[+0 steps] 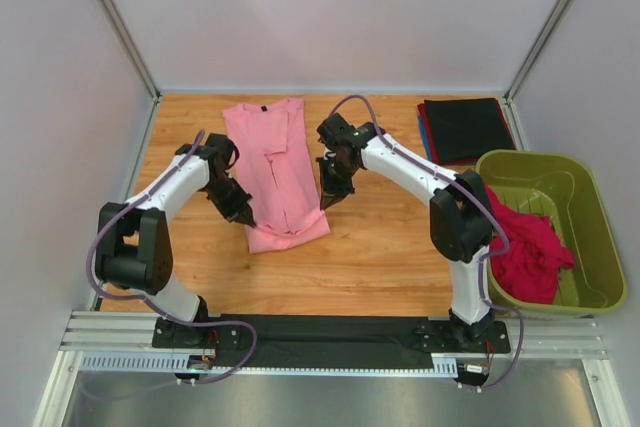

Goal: Fold and stack the t-shirts
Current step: Fold the tshirt

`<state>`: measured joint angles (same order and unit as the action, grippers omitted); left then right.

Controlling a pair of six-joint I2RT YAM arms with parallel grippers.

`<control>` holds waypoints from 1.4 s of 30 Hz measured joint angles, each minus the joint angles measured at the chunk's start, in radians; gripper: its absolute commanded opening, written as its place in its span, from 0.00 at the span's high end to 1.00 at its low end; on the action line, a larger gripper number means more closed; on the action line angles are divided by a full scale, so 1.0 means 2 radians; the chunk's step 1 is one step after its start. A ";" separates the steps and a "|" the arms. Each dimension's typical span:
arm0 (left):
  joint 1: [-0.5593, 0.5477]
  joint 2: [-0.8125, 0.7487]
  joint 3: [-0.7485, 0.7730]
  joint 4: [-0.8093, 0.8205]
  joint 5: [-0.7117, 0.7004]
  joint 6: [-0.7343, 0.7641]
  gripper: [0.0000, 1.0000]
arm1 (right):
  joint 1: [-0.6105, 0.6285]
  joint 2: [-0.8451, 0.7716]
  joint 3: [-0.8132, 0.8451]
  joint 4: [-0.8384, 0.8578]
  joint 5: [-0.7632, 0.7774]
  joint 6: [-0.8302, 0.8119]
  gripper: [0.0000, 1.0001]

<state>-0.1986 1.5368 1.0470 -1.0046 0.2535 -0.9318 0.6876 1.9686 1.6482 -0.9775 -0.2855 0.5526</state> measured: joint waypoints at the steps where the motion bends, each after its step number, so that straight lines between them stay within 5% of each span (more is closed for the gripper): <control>1: 0.007 0.018 0.027 -0.008 -0.002 0.007 1.00 | -0.006 0.016 0.028 -0.012 0.000 -0.005 1.00; 13: 0.082 0.180 0.261 -0.056 -0.014 0.067 1.00 | -0.064 0.161 0.269 -0.038 -0.013 -0.028 1.00; 25: 0.118 0.287 0.389 -0.074 -0.004 0.093 1.00 | -0.089 0.219 0.297 0.092 -0.071 0.001 0.99; 40: 0.135 0.376 0.479 -0.064 0.029 0.119 1.00 | -0.118 0.281 0.329 0.159 -0.079 0.050 1.00; 42: 0.136 0.377 0.479 -0.059 0.035 0.119 0.97 | -0.122 0.282 0.329 0.163 -0.079 0.056 0.93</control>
<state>0.0727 2.2913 2.0041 -1.1225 0.3244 -0.6930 0.4427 2.5324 2.3070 -0.6506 -0.4427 0.6636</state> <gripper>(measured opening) 0.007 0.012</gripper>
